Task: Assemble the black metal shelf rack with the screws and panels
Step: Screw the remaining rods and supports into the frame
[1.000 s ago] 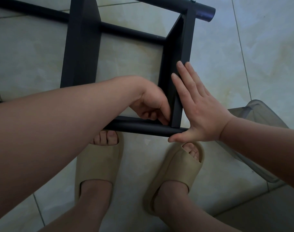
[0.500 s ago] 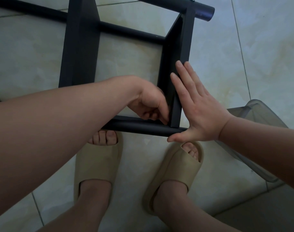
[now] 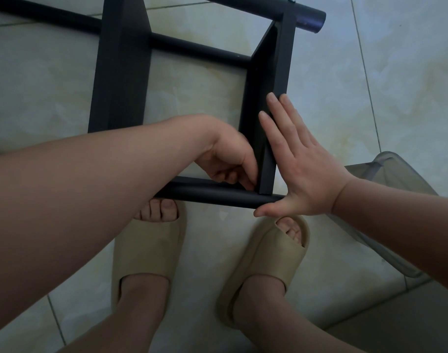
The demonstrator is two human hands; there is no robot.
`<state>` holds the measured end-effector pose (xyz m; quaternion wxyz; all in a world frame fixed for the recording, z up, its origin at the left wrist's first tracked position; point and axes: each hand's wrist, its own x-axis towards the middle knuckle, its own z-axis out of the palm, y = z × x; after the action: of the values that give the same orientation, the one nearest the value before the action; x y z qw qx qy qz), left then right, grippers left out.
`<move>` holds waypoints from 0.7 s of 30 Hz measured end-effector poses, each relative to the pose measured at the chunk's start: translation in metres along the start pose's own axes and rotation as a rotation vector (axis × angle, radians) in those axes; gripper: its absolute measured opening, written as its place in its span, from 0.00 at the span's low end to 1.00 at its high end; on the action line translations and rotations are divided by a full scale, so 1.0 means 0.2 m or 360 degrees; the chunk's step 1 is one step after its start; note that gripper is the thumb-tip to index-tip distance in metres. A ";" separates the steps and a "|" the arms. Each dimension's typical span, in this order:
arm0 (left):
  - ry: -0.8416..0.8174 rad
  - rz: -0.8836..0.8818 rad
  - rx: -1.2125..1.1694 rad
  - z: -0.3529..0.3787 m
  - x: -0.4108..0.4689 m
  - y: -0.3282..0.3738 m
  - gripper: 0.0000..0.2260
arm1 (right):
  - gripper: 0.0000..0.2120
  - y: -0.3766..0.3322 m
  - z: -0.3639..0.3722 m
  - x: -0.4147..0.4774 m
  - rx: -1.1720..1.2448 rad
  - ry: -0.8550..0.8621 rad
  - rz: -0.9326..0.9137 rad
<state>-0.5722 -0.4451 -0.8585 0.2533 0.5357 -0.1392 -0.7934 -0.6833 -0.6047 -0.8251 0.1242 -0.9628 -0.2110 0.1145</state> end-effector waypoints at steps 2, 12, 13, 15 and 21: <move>0.0014 0.0019 -0.0011 0.00 0.00 0.00 0.05 | 0.63 0.00 0.00 0.00 -0.0001 0.0000 -0.0001; 0.0035 0.0078 -0.0094 0.01 0.01 -0.02 0.05 | 0.64 0.00 0.00 0.00 -0.0010 -0.0010 0.0006; 0.0039 0.0080 -0.0099 0.01 0.01 -0.02 0.04 | 0.64 0.00 0.00 0.00 -0.0013 -0.0009 0.0007; 0.0045 0.0083 -0.0104 0.01 0.01 -0.03 0.04 | 0.64 0.00 0.00 0.00 -0.0012 -0.0001 0.0006; 0.0057 0.0041 -0.0050 0.00 0.00 -0.03 0.02 | 0.64 0.00 0.00 0.00 -0.0002 0.0005 -0.0003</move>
<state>-0.5740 -0.4389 -0.8610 0.2742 0.5440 -0.1289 -0.7824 -0.6832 -0.6045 -0.8254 0.1239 -0.9628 -0.2119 0.1127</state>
